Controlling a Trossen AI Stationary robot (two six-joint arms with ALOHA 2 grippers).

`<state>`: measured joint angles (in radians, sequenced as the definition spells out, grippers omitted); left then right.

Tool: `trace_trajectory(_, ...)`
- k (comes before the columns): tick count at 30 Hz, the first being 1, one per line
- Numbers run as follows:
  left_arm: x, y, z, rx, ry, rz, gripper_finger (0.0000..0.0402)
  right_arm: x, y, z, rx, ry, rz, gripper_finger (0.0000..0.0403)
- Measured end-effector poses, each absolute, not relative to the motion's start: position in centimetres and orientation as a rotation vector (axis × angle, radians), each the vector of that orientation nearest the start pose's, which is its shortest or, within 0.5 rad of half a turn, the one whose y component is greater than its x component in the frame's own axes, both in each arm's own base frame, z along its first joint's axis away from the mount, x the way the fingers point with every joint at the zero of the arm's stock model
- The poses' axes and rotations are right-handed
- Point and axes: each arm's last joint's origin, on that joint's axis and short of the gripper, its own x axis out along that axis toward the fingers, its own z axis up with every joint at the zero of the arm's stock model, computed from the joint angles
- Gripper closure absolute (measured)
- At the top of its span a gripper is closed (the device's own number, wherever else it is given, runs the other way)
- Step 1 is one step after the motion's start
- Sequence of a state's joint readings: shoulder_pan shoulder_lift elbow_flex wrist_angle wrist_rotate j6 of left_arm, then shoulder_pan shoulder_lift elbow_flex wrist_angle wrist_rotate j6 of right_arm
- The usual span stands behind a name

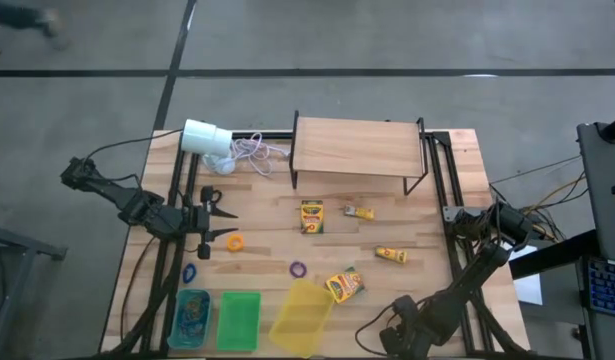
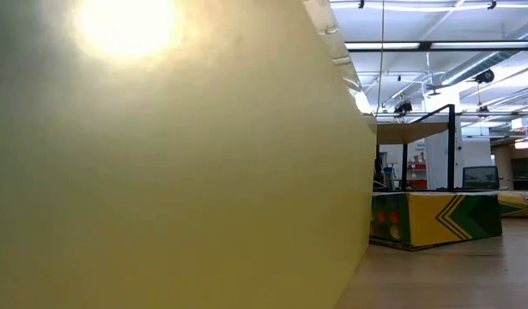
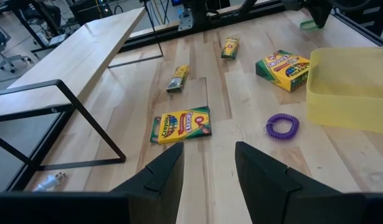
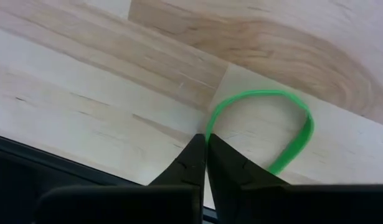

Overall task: Pick & Place Office Desk Supplies
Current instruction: Put the green rubberband into the blue bin

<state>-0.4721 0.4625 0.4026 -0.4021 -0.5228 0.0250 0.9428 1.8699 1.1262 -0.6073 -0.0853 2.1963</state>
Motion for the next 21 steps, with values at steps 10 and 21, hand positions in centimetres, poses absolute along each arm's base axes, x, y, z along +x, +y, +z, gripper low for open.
trace_trajectory(10, 10.9, -3.9, 22.5, 0.245, 0.407, 0.045, 0.0254, 21.1, 28.1, 15.7, 1.062, 1.108, -0.675, 0.0394)
trace_trajectory(21, 10.9, -3.9, 22.5, 0.245, 0.407, 0.045, 0.0254, 22.8, 28.4, 19.4, 0.721, 0.610, -0.547, 0.0394)
